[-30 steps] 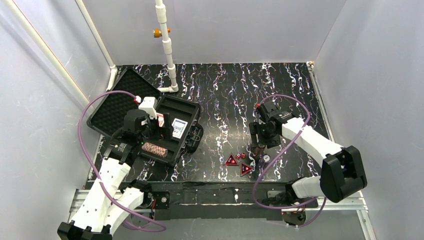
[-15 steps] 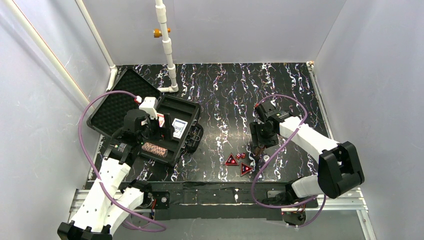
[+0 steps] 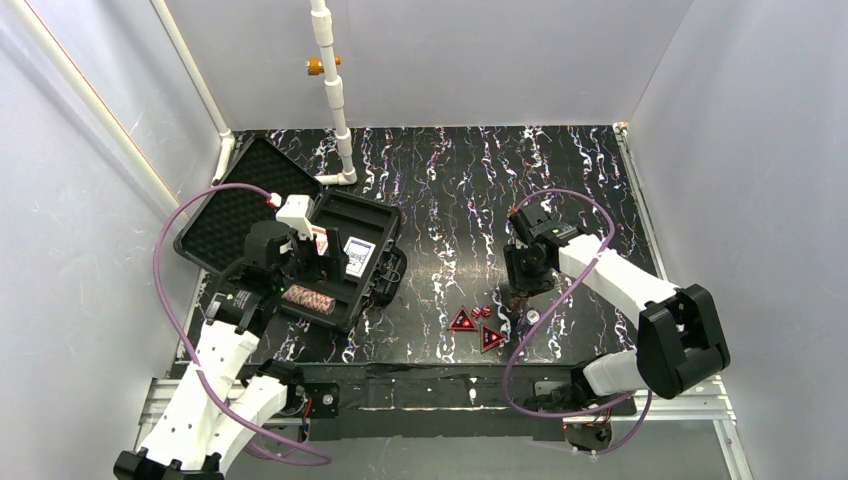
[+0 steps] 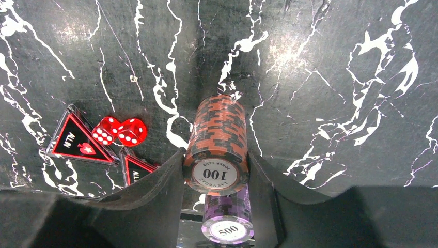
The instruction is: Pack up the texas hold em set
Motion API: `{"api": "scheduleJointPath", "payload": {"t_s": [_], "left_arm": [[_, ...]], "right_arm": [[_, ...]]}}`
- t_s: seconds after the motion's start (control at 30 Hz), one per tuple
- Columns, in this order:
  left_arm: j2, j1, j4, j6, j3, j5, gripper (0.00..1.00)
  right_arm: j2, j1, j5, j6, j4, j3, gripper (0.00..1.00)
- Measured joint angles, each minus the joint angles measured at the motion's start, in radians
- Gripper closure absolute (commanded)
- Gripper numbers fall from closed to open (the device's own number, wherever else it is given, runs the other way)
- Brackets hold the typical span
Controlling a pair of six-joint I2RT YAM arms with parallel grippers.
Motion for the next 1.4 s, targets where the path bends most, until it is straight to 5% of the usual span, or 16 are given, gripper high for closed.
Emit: {"api": "scheduleJointPath", "payload": {"t_s": [0.07, 0.73, 1.4], "left_arm": [[-0.002, -0.008, 0.000, 0.000, -0.002, -0.003, 0.04], [-0.028, -0.033, 0.026, 0.017, -0.039, 0.078, 0.04], [-0.050, -0.044, 0.289, 0.119, -0.196, 0.468, 0.06]], "right_arm": [[-0.009, 0.002, -0.001, 0.002, 0.003, -0.006, 0.99], [-0.135, 0.010, -0.044, 0.013, -0.092, 0.141, 0.99], [-0.121, 0.012, -0.485, -0.026, 0.066, 0.188, 0.99]]}}
